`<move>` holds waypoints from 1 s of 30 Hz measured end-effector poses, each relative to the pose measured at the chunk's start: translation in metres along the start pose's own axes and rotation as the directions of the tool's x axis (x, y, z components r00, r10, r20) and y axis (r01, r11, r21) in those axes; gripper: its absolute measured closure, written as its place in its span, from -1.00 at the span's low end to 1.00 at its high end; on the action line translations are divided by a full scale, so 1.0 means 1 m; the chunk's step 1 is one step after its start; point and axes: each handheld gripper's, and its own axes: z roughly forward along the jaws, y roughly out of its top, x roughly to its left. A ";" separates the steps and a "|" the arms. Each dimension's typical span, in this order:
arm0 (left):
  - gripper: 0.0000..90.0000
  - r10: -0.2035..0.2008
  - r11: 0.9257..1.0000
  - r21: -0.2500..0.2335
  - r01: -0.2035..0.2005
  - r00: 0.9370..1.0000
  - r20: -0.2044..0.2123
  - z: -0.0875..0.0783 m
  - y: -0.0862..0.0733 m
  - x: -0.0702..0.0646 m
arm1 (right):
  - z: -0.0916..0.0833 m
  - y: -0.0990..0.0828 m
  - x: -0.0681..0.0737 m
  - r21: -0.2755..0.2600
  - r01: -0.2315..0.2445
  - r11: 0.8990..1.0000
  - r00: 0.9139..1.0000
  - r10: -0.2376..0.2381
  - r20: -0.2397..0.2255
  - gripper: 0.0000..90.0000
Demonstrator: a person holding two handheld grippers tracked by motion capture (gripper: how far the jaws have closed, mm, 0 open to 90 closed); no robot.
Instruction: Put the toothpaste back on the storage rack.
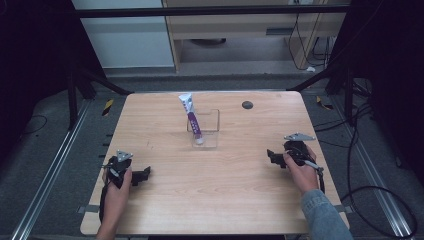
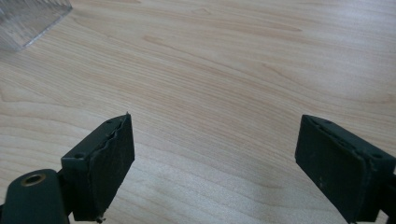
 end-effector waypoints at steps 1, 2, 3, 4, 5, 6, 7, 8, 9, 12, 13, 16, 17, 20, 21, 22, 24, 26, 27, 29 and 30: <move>-1.00 0.000 1.000 0.000 0.000 1.000 0.000 0.000 0.000 0.000 | 0.001 -0.002 -0.001 0.000 0.000 1.000 1.000 0.000 0.006 -0.73; -1.00 0.000 1.000 0.000 0.000 1.000 0.000 0.000 0.000 0.000 | 0.003 -0.003 -0.003 0.001 -0.003 1.000 1.000 0.003 0.010 -0.73; -1.00 0.000 1.000 0.000 0.000 1.000 0.000 0.000 0.000 0.000 | 0.004 -0.005 -0.004 0.002 -0.012 1.000 1.000 0.012 0.015 -0.73; -1.00 0.000 1.000 0.000 0.000 1.000 0.000 0.000 0.000 0.000 | 0.005 -0.006 -0.006 0.012 -0.011 1.000 1.000 0.011 0.016 -0.73; -1.00 0.000 1.000 0.000 0.000 1.000 0.000 0.000 0.000 0.000 | 0.006 -0.007 -0.006 0.012 -0.012 1.000 1.000 0.011 0.022 -0.73; -1.00 0.000 1.000 0.000 0.000 1.000 0.000 0.000 0.000 0.000 | 0.007 -0.007 -0.007 0.016 -0.015 1.000 1.000 0.014 0.023 -0.73; -1.00 0.000 1.000 0.000 0.000 1.000 0.000 0.000 0.000 0.000 | 0.008 -0.009 -0.007 0.015 -0.014 1.000 1.000 0.013 0.025 -0.73; -1.00 0.000 1.000 0.000 0.000 1.000 0.000 0.000 0.000 0.000 | 0.008 -0.009 -0.007 0.012 -0.019 1.000 0.999 0.019 0.028 -0.73; -1.00 0.000 1.000 0.000 0.000 1.000 0.000 0.000 0.000 0.000 | 0.010 -0.010 -0.007 0.014 -0.016 1.000 0.999 0.016 0.029 -0.73; -1.00 0.000 1.000 0.000 0.000 1.000 0.000 0.000 0.000 0.000 | 0.012 -0.013 -0.007 0.022 -0.013 1.000 1.000 0.013 0.028 -0.73; -1.00 0.000 1.000 0.000 0.000 1.000 0.000 0.000 0.000 0.000 | 0.013 -0.014 -0.006 0.026 -0.018 1.000 0.999 0.017 0.027 -0.73; -1.00 0.000 1.000 0.000 0.000 1.000 0.000 0.000 0.000 0.000 | 0.015 -0.015 -0.005 0.031 -0.018 0.999 0.999 0.017 0.027 -0.74; -1.00 0.000 1.000 0.000 0.000 1.000 0.000 0.000 0.000 0.000 | 0.016 -0.016 -0.005 0.033 -0.016 0.999 0.999 0.015 0.028 -0.74; -1.00 0.000 1.000 0.000 0.000 1.000 0.000 0.000 0.000 0.000 | 0.019 -0.018 -0.006 0.038 -0.017 0.999 0.999 0.016 0.034 -0.75; -1.00 0.000 1.000 0.000 0.000 1.000 0.000 0.000 0.000 0.000 | 0.019 -0.018 -0.006 0.038 -0.017 0.999 0.999 0.016 0.034 -0.75; -1.00 0.000 1.000 0.000 0.000 1.000 0.000 0.000 0.000 0.000 | 0.019 -0.017 -0.006 0.039 -0.017 0.999 0.999 0.016 0.037 -0.75; -1.00 0.000 1.000 0.000 0.000 1.000 0.000 0.000 0.000 0.000 | 0.020 -0.017 -0.006 0.037 -0.021 0.999 0.999 0.020 0.039 -0.76; -1.00 0.000 1.000 0.000 0.000 1.000 0.000 0.000 0.000 0.000 | 0.021 -0.017 -0.006 0.045 -0.013 0.999 0.999 0.011 0.045 -0.76; -1.00 0.000 1.000 0.000 0.000 1.000 0.000 0.000 0.000 0.000 | 0.021 -0.017 -0.006 0.045 -0.014 0.999 0.999 0.012 0.046 -0.77; -1.00 0.000 1.000 0.000 0.000 1.000 0.000 0.000 0.000 0.000 | 0.021 -0.016 -0.006 0.048 -0.011 0.999 0.999 0.009 0.047 -0.78; -1.00 0.000 1.000 0.000 0.000 1.000 0.000 0.000 0.000 0.000 | 0.021 -0.016 -0.005 0.050 -0.007 0.999 0.999 0.005 0.049 -0.78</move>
